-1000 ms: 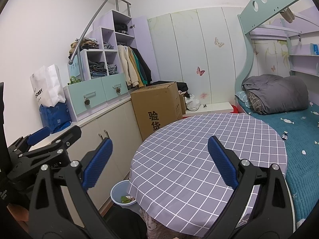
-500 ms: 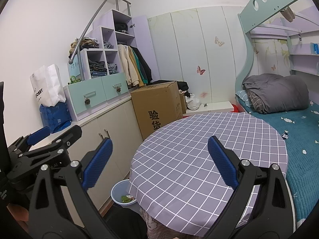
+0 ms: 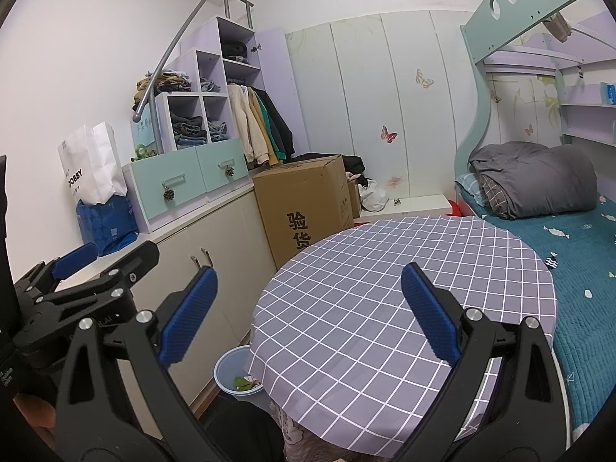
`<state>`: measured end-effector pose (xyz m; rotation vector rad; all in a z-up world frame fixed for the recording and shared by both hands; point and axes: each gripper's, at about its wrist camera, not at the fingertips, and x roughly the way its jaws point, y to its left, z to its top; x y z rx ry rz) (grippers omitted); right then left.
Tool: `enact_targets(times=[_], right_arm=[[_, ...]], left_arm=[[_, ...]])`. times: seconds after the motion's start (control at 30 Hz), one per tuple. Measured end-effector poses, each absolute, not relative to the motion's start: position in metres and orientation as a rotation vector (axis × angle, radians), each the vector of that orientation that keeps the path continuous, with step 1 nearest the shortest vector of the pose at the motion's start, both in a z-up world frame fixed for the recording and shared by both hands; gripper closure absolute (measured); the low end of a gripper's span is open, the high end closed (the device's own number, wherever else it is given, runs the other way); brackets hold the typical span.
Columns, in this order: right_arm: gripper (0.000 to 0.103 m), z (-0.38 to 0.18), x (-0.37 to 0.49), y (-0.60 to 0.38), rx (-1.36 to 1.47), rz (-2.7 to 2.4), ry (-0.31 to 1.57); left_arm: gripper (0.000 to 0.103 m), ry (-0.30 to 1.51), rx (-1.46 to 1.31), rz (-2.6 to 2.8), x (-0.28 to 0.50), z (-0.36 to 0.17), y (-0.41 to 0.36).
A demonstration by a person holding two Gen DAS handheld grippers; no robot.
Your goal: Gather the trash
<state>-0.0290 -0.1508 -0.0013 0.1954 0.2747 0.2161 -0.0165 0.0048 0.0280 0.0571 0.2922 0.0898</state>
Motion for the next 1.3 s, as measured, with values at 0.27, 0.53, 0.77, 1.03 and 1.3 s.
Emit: enact_targets(times=[0.27,0.53,0.77,1.03,1.3], right_arm=[[0.009,-0.005,-0.028,-0.146,0.195,0.217,0.281],[0.009,-0.005,-0.026,-0.145,0.196,0.218,0.283],[0.009,-0.007,-0.026,-0.144,0.196,0.219,0.29],[0.009,-0.011,-0.024,-0.146,0.2,0.218,0.296],[0.009,-0.014,-0.024,-0.148,0.201,0.218,0.31]], left_arm=[[0.008,0.296,0.058,0.089,-0.016,0.027,0.006],[0.008,0.296,0.059,0.088,-0.016,0.027,0.006],[0.008,0.298,0.062,0.085,-0.016,0.026,0.008],[0.008,0.301,0.063,0.083,-0.015,0.026,0.011],[0.008,0.307,0.069,0.076,-0.015,0.021,0.021]])
